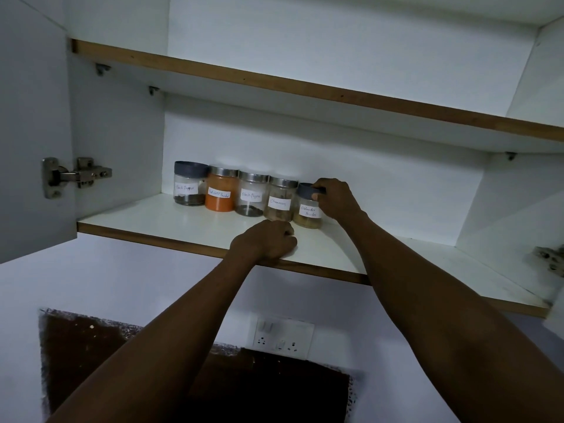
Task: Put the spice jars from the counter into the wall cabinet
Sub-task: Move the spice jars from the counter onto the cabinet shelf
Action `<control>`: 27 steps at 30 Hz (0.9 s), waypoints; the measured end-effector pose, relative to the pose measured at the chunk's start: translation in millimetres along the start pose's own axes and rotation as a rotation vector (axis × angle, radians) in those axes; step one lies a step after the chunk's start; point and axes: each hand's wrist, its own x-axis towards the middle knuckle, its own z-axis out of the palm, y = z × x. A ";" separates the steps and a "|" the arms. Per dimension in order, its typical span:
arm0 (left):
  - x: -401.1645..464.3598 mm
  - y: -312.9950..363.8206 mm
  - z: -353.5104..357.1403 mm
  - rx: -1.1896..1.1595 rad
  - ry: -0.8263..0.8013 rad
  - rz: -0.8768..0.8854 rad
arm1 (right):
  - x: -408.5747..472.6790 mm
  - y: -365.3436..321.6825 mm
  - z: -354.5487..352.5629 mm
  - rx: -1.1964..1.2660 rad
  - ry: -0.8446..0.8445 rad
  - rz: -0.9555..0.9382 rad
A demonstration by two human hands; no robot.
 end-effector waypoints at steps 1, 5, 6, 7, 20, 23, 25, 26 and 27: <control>0.8 2.2 0.5 0.005 -0.003 0.003 | -1.4 0.8 -2.0 -0.002 0.003 0.007; -0.1 4.4 -0.4 0.012 -0.003 -0.001 | -3.7 -2.0 -0.9 -0.017 0.018 0.020; -0.6 4.9 -0.8 0.009 0.003 0.002 | -4.3 -3.2 -0.8 -0.026 0.023 0.015; -1.3 5.3 -1.2 0.004 0.015 0.009 | -4.5 -4.1 -0.6 -0.029 0.023 0.016; -22.3 15.6 -1.7 0.135 0.424 0.150 | -107.2 -42.4 -14.6 0.121 0.173 -0.110; -44.1 25.1 5.2 0.196 0.508 0.115 | -164.5 -57.8 -12.2 0.180 0.174 -0.142; -68.4 31.2 20.1 0.216 0.555 0.079 | -204.2 -62.1 -4.6 0.258 0.167 -0.180; -81.8 30.8 30.6 0.201 0.577 0.111 | -223.1 -63.5 1.7 0.301 0.165 -0.205; -96.5 30.1 40.6 0.163 0.590 0.174 | -240.9 -65.1 8.6 0.344 0.167 -0.226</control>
